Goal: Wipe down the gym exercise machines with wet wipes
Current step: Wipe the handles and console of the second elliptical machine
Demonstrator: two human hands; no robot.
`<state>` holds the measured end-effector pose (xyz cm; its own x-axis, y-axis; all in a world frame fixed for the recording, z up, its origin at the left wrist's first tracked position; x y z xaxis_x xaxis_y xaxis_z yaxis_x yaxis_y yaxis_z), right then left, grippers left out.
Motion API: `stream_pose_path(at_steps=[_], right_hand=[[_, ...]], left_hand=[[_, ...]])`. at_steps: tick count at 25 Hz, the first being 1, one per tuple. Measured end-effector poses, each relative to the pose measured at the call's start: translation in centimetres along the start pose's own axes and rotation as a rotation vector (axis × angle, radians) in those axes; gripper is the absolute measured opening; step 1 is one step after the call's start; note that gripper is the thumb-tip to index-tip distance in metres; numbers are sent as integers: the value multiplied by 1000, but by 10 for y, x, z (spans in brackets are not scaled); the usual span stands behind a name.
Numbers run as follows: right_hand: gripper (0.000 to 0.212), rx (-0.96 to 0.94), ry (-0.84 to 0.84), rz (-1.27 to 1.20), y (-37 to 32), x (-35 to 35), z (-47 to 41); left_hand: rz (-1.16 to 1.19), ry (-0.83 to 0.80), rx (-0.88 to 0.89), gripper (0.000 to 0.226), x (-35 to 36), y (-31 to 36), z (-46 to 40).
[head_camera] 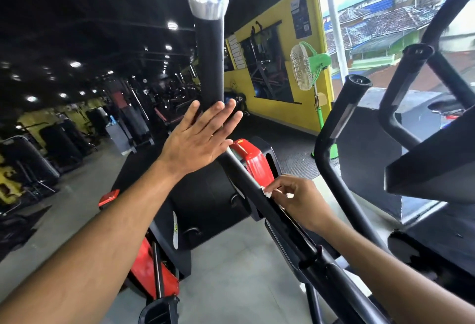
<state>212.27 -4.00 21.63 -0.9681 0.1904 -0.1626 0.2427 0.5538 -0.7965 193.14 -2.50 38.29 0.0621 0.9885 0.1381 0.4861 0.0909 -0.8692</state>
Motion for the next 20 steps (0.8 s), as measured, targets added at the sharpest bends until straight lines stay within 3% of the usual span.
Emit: stream_pose_path(at_steps=[3, 6, 9, 20], right_hand=[[25, -56, 26, 38, -25, 10, -19], [22, -106, 80, 52, -47, 22, -34], [22, -99, 102, 80, -45, 25, -32], [24, -127, 58, 108, -55, 29, -50]], left_hand=[[116, 85, -163, 88, -20, -30, -33], [393, 213, -504, 110, -36, -58, -81], [562, 284, -679, 117, -32, -59, -106], [667, 265, -598, 109, -15, -64, -103]])
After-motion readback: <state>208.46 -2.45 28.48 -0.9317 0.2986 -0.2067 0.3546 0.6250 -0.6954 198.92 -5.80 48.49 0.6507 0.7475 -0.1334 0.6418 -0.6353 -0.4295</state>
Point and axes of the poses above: each hand's wrist, its own z-axis away from the middle knuckle, its own x-axis out of the palm, y = z × x, the point moved 6 cm from there along -z, towards the middle knuckle, and after that the axes turned 13 degrees about y, right-handed, at the moved point
